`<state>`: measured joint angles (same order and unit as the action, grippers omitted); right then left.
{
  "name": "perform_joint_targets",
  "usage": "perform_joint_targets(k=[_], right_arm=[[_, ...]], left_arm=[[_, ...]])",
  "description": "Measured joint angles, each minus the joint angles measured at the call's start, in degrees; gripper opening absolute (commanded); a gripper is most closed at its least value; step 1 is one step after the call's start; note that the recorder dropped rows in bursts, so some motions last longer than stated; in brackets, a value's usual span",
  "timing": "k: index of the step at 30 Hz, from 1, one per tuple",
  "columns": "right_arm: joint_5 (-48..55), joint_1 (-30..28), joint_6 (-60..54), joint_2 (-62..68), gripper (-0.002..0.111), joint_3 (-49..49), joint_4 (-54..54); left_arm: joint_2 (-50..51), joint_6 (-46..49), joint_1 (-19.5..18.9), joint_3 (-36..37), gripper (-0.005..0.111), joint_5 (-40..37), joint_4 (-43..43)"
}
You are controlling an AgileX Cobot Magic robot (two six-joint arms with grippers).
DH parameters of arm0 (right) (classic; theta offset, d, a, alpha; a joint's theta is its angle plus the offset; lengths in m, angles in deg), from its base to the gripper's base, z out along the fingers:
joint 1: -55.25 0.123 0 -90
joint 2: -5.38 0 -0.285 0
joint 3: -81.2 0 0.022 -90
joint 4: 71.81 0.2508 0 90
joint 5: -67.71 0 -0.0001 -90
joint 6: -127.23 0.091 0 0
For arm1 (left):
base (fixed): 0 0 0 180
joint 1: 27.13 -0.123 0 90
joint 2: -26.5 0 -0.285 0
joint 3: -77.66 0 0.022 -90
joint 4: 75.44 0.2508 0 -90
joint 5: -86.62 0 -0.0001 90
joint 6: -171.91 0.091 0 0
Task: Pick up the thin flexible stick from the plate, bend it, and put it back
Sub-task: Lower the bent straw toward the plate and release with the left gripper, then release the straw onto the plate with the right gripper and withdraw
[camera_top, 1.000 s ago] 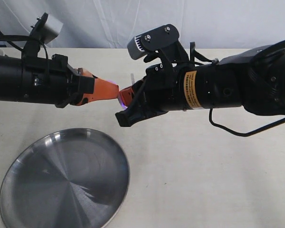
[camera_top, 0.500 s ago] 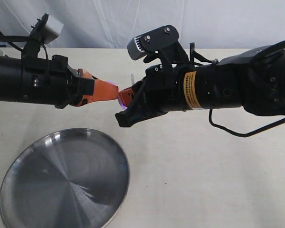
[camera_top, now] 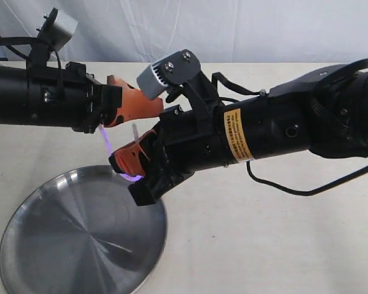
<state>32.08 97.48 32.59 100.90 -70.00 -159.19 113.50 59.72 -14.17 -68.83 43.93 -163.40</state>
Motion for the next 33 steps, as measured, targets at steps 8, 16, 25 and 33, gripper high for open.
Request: perform_joint_targets(k=[8,16,25,33], right_arm=[[0.6,0.0,1.1,0.0,-0.001,0.0,-0.7],[3.9,0.0,2.0,0.0,-0.001,0.0,-1.1],[6.6,0.0,3.1,3.0,-0.001,0.0,1.9],[3.2,0.0,5.0,12.8,-0.001,-7.9,4.6]], left_arm=[[0.1,-5.4,-6.7,-0.1,0.047,4.6,4.6],[0.1,-8.0,-16.5,-0.1,0.000,5.5,11.1],[-0.9,-9.0,-21.3,-0.1,0.000,5.2,13.9],[-4.7,-9.1,-22.0,-0.1,0.000,2.9,14.6]])
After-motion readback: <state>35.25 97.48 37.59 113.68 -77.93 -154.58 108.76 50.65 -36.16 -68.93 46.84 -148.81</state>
